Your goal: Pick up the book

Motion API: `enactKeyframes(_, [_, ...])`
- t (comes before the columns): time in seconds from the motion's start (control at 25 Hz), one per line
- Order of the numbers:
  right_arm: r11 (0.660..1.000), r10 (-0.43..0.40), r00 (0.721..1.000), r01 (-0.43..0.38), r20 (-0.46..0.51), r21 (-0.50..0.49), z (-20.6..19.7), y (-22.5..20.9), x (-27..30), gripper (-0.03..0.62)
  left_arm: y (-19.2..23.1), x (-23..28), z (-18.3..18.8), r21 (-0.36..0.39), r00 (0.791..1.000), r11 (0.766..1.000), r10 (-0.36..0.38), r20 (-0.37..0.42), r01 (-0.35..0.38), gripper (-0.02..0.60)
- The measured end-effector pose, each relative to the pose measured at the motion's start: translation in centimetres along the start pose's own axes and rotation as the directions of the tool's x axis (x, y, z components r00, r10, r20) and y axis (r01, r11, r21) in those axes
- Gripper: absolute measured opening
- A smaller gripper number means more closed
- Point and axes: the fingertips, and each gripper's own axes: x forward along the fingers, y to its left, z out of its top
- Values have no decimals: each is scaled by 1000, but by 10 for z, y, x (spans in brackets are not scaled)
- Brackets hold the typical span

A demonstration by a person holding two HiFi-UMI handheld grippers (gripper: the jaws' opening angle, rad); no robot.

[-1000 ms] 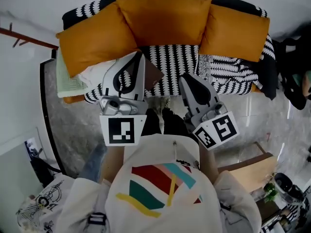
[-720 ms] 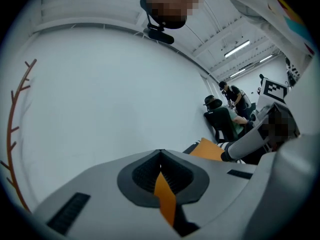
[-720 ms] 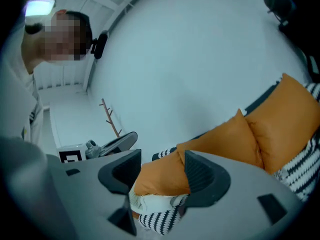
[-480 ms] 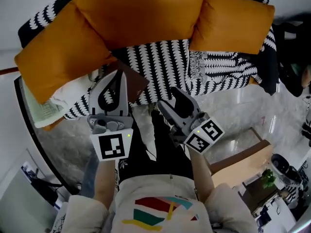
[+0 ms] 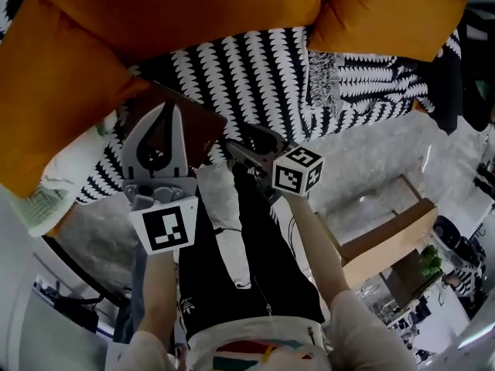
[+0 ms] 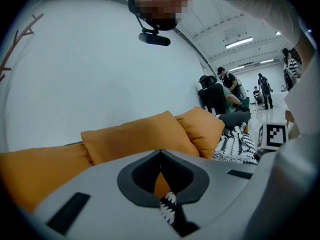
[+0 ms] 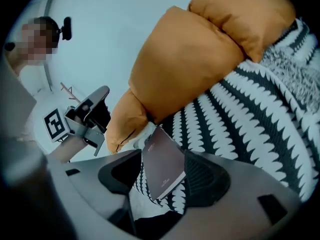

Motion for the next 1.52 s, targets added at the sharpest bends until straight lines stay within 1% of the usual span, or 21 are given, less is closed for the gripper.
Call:
enactKeyframes(0.08, [996,19,1000,-18,-4,85,-10,-15,19,256,3,2,-19,-9,1000,1000,-6,-22,6,8])
enactKeyframes(0.16, [989,31,999,-30,-8,143,-16,-23,33,256,7,2,-27,-26,1000,1000,-1,-31,0,8])
enactKeyframes(0.36, [975,33,999,-27,-27,219,-34,-40,41,256,-4,-1,-30,-37,999,999,-4,-43,3,8])
enactKeyframes(0.52, [969,33,998,-18,-59,246,-39,-60,49,259,-11,10,-32,-21,999,1000,-22,-45,21,8])
enactKeyframes(0.6, [965,55,996,-36,-65,260,-40,-63,54,259,-10,13,-38,-19,999,1000,-22,-45,21,8])
enactKeyframes(0.76, [950,101,993,-78,-62,303,-44,-55,68,259,0,9,-52,-36,999,999,-5,-53,3,8])
enactKeyframes(0.84, [943,92,994,-67,-61,326,-45,-54,72,259,5,6,-53,-43,999,999,-2,-52,0,8])
enactKeyframes(0.96, [940,56,996,-27,-75,341,-40,-55,76,258,15,2,-52,-31,999,1000,0,-54,-2,8])
enactKeyframes(1.04, [933,75,994,-42,-78,358,-36,-50,76,255,22,-2,-53,-37,998,999,17,-67,-19,8])
enactKeyframes(1.12, [922,112,991,-77,-71,380,-33,-45,71,255,25,-6,-54,-54,996,998,40,-78,-44,8])
enactKeyframes(1.2, [924,151,986,-116,-68,365,-28,-36,68,255,26,-9,-55,-53,996,997,53,-76,-57,8])
enactKeyframes(1.28, [932,203,977,-171,-69,319,-23,-18,74,255,31,-11,-58,-44,996,997,60,-73,-63,8])
enactKeyframes(1.36, [937,258,963,-232,-72,261,-16,8,89,239,41,-16,-63,-40,994,996,74,-80,-77,8])
enactKeyframes(1.4, [944,264,961,-241,-81,225,-12,20,100,238,46,-18,-66,-41,993,995,84,-85,-88,8])
enactKeyframes(1.44, [954,251,964,-231,-90,191,-10,28,110,238,51,-21,-69,-46,991,994,95,-91,-100,8])
enactKeyframes(1.48, [962,231,968,-213,-93,171,-7,32,119,238,55,-24,-72,-53,990,992,107,-96,-113,8])
enactKeyframes(1.52, [964,218,973,-201,-82,175,-3,33,125,238,59,-27,-73,-61,988,990,119,-99,-125,8])
